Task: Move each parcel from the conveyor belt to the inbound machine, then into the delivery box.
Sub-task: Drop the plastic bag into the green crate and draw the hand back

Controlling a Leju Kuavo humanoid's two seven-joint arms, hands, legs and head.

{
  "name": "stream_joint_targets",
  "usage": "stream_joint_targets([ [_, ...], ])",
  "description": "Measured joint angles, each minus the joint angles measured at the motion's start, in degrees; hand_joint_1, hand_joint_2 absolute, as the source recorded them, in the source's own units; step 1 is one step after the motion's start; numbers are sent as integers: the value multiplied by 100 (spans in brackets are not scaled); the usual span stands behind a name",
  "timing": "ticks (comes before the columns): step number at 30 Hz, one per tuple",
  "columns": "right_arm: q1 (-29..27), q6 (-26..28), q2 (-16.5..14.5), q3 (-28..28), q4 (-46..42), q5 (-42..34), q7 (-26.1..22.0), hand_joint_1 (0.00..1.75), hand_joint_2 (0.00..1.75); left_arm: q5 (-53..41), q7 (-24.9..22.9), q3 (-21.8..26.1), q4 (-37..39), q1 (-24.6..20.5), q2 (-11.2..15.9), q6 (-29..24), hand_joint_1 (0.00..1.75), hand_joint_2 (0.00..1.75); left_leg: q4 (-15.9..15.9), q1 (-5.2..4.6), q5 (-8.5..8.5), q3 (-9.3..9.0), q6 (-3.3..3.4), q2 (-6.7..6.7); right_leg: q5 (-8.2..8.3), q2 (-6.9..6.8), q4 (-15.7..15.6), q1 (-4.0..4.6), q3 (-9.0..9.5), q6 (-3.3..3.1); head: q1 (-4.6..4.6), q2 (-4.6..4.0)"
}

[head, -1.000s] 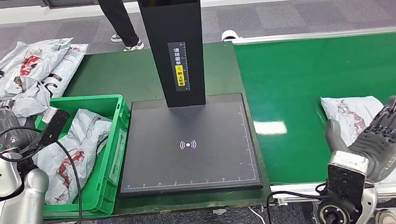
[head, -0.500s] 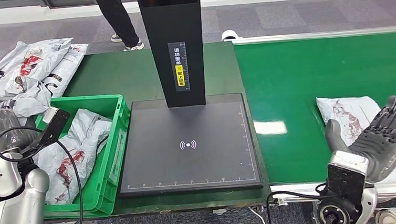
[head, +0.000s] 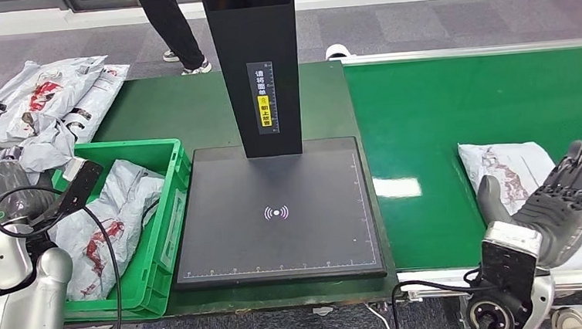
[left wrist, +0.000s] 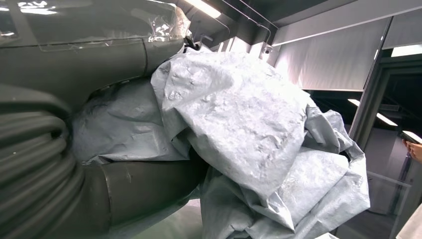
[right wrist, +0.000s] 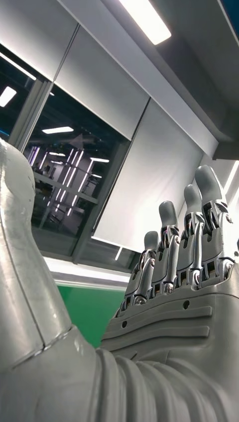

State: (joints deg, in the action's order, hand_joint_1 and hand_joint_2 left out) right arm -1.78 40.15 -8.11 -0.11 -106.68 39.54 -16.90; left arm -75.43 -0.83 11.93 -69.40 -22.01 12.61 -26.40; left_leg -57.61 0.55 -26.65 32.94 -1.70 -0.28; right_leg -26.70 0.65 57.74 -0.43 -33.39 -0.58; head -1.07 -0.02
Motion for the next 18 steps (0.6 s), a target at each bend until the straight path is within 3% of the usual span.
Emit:
stream_joint_targets([
  [18, 0, 0, 0, 0, 0, 0, 0, 0, 175, 0, 0, 0, -1, 0, 0, 0, 175, 175, 0, 0, 0, 0, 0, 0, 0, 0, 0, 0, 0, 0, 0, 1],
])
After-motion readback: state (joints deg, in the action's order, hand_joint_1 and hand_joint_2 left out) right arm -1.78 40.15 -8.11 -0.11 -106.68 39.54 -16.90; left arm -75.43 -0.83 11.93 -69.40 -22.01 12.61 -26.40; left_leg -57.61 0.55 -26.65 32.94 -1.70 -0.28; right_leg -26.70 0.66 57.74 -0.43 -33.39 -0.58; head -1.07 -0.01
